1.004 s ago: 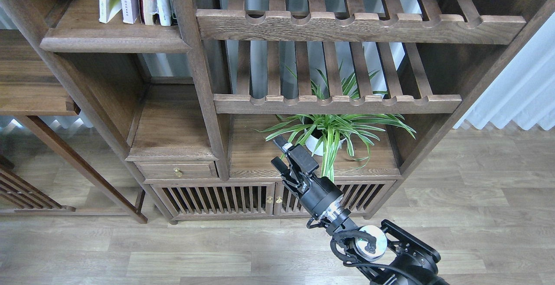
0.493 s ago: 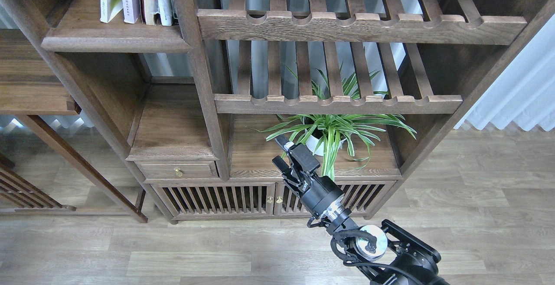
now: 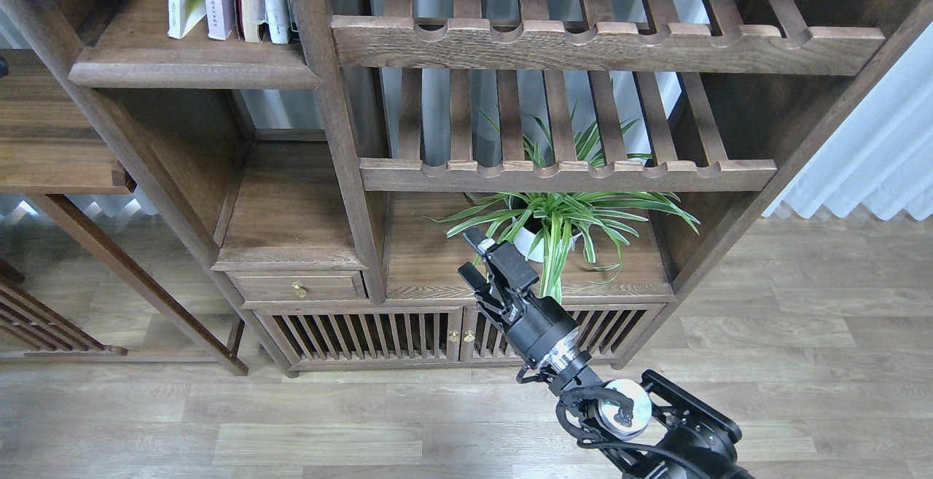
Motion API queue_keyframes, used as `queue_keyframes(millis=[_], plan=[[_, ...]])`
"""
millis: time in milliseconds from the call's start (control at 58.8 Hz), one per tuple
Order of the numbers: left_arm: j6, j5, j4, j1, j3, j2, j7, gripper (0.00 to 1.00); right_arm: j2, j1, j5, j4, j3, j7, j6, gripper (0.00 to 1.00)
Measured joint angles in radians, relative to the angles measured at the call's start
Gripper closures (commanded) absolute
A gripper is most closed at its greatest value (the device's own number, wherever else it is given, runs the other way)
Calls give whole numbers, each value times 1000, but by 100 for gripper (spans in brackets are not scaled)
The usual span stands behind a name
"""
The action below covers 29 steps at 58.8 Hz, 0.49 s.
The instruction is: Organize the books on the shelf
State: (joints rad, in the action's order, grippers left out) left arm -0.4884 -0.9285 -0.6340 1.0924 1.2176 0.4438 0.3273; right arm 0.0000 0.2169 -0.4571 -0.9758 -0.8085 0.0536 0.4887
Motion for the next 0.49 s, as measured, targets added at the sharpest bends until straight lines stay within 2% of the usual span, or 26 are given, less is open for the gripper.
queue_keyframes(millis=[493], plan=[[0, 25, 56, 23, -38, -19, -7, 99, 0, 0, -2, 1, 0, 0, 0, 2]])
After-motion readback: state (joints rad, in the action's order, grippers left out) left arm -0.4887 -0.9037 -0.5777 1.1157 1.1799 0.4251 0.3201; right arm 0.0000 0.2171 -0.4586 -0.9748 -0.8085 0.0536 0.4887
